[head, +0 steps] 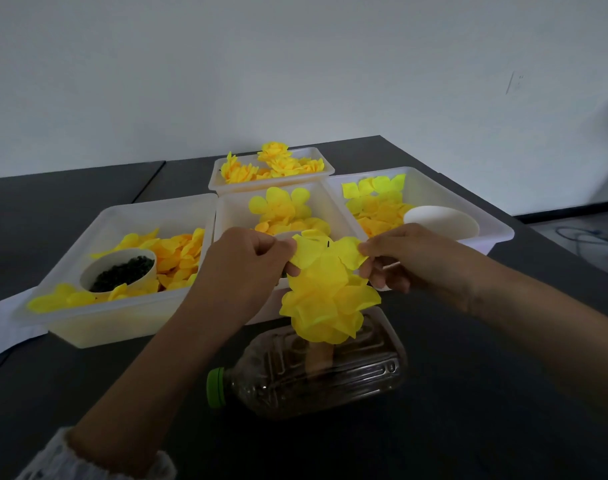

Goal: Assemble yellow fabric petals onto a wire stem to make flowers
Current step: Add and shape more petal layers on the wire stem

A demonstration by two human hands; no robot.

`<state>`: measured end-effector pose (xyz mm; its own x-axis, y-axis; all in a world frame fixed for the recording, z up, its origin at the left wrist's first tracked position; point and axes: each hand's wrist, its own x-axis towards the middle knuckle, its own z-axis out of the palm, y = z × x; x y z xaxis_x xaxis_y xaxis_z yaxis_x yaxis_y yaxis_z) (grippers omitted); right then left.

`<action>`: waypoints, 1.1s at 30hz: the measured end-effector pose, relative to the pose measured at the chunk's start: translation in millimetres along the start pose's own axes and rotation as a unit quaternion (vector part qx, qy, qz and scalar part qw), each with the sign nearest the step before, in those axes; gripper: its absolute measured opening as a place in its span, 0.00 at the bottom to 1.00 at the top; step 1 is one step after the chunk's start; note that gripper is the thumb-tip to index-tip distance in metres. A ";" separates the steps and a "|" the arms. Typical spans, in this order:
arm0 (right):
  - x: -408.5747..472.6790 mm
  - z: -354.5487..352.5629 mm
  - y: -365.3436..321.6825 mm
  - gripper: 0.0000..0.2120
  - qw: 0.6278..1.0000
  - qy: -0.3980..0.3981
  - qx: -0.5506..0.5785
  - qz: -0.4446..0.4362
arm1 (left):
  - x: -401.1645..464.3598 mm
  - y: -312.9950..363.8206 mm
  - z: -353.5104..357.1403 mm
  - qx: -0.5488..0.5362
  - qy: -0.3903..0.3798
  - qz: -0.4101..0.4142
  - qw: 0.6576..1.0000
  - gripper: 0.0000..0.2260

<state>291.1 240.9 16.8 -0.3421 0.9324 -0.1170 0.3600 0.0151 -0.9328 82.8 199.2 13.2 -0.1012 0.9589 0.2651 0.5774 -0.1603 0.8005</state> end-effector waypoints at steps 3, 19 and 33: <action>-2.7 0.6 -1.4 0.13 1.000 0.020 -0.007 -0.016 | -1.9 2.5 -0.2 -0.011 -0.014 0.002 1.000 0.25; -1.1 6.1 -1.8 0.09 0.995 -0.015 0.092 0.017 | -13.0 12.0 0.7 0.057 -0.019 0.004 0.998 0.26; -5.7 8.8 4.9 0.21 0.983 0.064 -0.154 -0.082 | -13.1 -5.9 -0.5 0.083 -0.014 -0.011 0.996 0.24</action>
<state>287.2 232.5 9.9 -0.3123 0.9459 0.0885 0.5620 0.2591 -0.7855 80.3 187.4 5.3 -0.0942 0.9683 0.2314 0.7016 -0.1003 0.7055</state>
